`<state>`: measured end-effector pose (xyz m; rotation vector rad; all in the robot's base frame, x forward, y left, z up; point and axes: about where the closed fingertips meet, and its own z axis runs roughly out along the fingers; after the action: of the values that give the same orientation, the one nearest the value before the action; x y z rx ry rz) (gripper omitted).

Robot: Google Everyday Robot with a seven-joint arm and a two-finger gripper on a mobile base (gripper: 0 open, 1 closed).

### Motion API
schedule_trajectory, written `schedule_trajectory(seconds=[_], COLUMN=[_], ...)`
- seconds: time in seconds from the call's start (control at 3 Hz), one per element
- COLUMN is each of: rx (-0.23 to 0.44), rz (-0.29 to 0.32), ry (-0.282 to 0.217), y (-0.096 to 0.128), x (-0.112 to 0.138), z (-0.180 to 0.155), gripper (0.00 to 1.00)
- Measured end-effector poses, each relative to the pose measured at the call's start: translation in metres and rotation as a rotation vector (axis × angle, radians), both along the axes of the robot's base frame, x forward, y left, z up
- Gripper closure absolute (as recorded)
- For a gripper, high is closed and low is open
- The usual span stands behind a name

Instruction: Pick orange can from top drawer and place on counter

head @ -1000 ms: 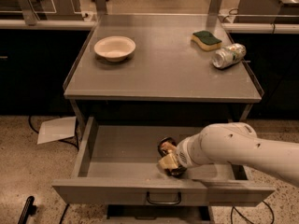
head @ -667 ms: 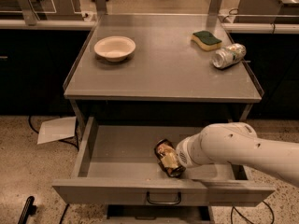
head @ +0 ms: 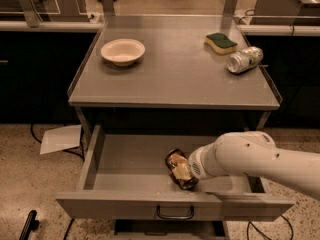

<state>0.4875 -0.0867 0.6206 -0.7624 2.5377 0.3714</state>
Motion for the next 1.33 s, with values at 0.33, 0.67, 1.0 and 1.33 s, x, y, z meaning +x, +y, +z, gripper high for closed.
schedule_trajectory(seconds=[0.33, 0.67, 1.0, 1.33], rx=[0.019, 0.159, 0.289, 0.323], rz=[0.037, 0.106, 0.152, 0.269], ry=[-0.006, -0.007, -0.074, -0.194], y=[0.001, 0.021, 0.000, -0.032], x=[-0.002, -0.004, -0.002, -0.002], z=[0.009, 0.060, 0.134, 0.197], gripper=[1.00, 1.00, 1.00, 1.00])
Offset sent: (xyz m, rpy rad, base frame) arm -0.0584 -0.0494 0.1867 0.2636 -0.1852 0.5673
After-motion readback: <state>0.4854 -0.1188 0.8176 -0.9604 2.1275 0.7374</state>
